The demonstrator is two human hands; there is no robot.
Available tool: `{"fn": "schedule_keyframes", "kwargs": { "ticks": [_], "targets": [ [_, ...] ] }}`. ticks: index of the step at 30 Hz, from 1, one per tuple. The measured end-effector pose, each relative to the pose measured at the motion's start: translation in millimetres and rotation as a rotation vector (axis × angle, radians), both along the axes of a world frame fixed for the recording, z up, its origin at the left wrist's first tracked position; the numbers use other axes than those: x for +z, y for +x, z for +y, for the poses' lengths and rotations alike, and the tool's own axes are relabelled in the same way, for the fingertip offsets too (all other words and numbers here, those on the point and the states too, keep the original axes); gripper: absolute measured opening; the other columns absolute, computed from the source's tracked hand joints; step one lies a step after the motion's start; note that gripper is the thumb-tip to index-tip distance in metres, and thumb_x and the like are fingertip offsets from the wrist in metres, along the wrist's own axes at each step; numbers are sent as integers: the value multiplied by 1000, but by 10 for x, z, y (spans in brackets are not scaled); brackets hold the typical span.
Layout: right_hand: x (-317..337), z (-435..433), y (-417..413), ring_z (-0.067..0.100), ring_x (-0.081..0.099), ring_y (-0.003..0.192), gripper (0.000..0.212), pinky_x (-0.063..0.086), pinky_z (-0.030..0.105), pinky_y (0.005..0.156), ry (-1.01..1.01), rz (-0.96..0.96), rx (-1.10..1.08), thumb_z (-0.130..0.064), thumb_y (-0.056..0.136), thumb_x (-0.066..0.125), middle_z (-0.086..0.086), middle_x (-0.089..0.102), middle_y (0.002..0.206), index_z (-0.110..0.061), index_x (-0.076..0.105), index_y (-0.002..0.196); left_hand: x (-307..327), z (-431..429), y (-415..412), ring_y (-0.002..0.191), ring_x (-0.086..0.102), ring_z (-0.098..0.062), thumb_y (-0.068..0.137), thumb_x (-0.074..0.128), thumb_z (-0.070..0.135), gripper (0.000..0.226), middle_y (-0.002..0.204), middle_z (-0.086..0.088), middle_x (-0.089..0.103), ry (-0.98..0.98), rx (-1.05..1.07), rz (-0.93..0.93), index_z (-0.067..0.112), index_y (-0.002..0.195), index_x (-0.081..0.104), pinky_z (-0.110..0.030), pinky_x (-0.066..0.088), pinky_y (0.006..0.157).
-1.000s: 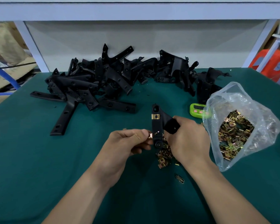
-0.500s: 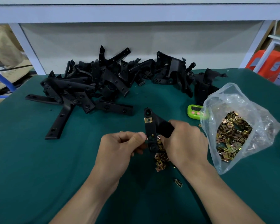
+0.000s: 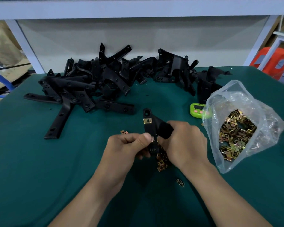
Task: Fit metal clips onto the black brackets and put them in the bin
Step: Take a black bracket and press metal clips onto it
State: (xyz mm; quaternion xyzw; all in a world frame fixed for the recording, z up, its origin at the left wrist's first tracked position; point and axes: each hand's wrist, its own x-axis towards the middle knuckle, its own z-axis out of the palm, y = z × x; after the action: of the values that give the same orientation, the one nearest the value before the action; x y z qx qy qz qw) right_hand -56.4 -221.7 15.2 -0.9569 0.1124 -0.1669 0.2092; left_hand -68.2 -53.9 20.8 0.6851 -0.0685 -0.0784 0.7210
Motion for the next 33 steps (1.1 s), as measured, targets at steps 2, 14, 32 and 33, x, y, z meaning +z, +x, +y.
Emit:
{"fn": "schedule_keyframes", "kwargs": {
  "ticks": [2,14,32,33],
  "targets": [
    [4,10,-6,5,41,50,23,23,24,47,56,16,-9,-42,81,75,-10,51,54,-28,58,73,23,-5,11,66,59,-8,85,75,44,31,73,-1,69,-134,-76,64,16,71,79,-19,48,61],
    [15,93,-83,16,35,49,29,23,30,48,-12,36,38,-25,79,71,-8,44,54,-27,45,67,13,105,66,69,62,-15,79,74,44,33,78,-11,69,-128,-166,35,11,74,76,-26,50,69],
    [-81,231,-116,21,64,84,31,47,39,70,179,-58,125,-42,94,61,-13,66,91,-42,50,124,-64,-53,-20,64,67,8,76,87,31,14,66,26,70,364,497,-183,36,71,74,-3,45,55],
    [-89,241,-119,21,64,83,30,50,40,71,193,-58,131,-42,95,61,-13,67,89,-42,50,123,-65,-48,-11,62,67,8,77,87,28,15,65,25,70,345,501,-174,34,71,74,-3,44,53]
  ]
}}
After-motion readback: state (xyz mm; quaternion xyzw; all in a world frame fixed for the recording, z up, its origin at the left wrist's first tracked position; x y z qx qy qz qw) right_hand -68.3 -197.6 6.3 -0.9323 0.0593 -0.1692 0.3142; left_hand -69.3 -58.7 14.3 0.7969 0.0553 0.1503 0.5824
